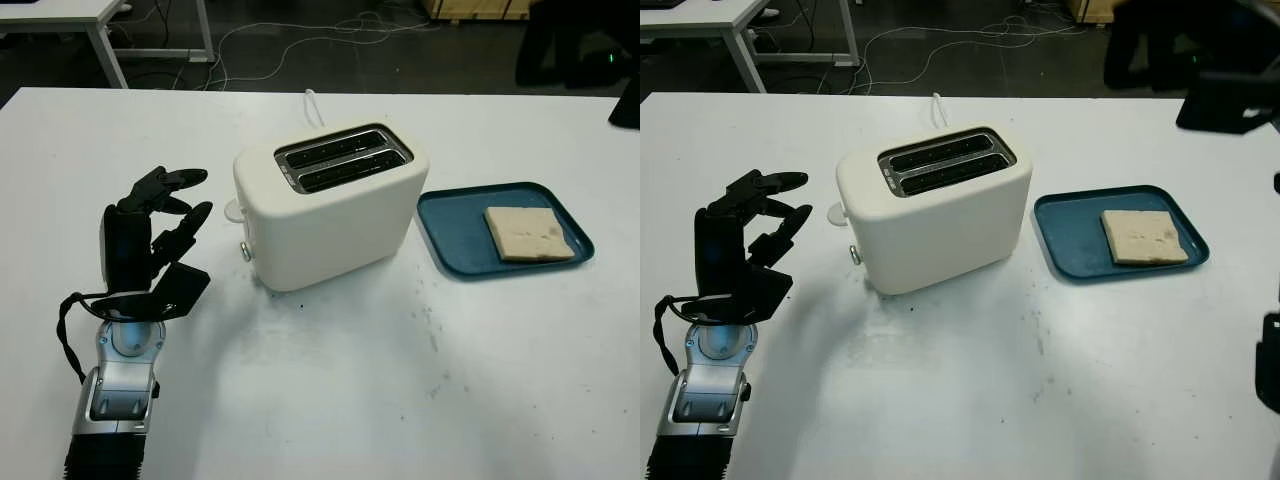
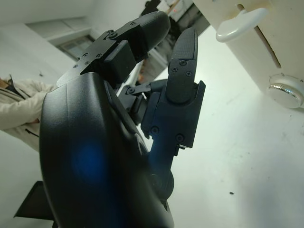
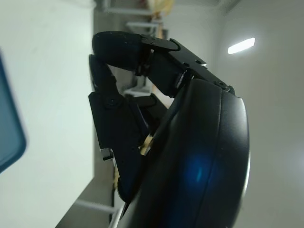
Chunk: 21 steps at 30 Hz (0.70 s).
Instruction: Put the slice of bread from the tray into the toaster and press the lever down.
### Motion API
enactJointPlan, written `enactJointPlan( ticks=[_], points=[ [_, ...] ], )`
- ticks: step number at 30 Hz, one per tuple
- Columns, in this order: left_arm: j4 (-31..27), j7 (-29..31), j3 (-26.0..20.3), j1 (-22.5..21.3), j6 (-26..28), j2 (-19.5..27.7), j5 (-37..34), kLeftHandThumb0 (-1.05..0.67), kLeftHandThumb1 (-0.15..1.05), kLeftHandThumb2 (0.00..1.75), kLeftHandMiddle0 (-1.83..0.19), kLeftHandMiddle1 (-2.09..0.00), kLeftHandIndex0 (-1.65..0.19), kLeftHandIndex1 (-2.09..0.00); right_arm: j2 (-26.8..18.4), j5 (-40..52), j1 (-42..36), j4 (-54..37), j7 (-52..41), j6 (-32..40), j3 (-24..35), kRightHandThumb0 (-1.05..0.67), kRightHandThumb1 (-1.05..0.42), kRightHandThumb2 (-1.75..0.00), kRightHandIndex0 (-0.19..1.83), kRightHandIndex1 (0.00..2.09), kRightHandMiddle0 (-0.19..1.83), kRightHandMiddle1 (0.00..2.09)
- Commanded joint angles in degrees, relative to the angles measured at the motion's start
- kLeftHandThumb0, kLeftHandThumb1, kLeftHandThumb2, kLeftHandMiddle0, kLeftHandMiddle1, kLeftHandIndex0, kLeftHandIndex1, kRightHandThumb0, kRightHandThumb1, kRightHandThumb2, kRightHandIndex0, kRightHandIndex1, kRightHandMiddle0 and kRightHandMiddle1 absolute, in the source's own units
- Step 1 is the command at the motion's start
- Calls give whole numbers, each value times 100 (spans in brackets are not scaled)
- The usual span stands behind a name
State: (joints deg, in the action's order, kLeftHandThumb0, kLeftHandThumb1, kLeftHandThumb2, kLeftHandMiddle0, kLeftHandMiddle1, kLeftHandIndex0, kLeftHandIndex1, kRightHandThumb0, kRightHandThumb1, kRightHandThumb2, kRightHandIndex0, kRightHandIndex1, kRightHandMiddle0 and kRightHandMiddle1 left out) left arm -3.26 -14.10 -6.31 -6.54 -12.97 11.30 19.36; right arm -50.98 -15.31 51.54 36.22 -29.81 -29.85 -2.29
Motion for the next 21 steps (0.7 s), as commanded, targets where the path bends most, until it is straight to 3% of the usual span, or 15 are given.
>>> enactJointPlan(
  ticks=[1, 3, 6, 10, 16, 21],
  points=[
    [39, -42, -37, 51, -103, 25, -29, -46, 92, 16, -60, -122, -75, -51, -120, -112, -397, -188, 86, 74, 8, -31, -80, 0, 114, 58, 116, 24],
    [47, -47, -45, 50, -106, 27, -21, -46, 92, 16, -61, -123, -75, -51, -203, -227, -755, -287, 16, 237, -39, -33, -79, -1, 118, 18, 110, 5],
    [57, -17, -53, 55, -114, 37, -45, -46, 92, 17, -61, -122, -75, -50, -310, -467, -1297, -472, 3, 497, -109, -37, -81, -1, 94, 2, 87, 1],
    [55, -26, -56, 56, -108, 23, -48, -46, 92, 17, -60, -121, -75, -50, -252, -563, -1940, -563, 401, 501, 21, -48, -79, 0, 87, 1, 74, 0],
    [158, -39, -67, 31, -234, 30, -71, -46, 92, 16, -61, -122, -76, -51, -303, -1283, -2420, -901, 810, 1015, -194, -70, -85, -2, 51, 0, 48, 0],
    [143, -28, -60, 41, -210, 30, -73, -46, 92, 17, -61, -123, -76, -51, -222, -1857, -2663, -1017, 1342, 1280, -353, -81, -88, -1, 41, 0, 36, 0]
  ],
)
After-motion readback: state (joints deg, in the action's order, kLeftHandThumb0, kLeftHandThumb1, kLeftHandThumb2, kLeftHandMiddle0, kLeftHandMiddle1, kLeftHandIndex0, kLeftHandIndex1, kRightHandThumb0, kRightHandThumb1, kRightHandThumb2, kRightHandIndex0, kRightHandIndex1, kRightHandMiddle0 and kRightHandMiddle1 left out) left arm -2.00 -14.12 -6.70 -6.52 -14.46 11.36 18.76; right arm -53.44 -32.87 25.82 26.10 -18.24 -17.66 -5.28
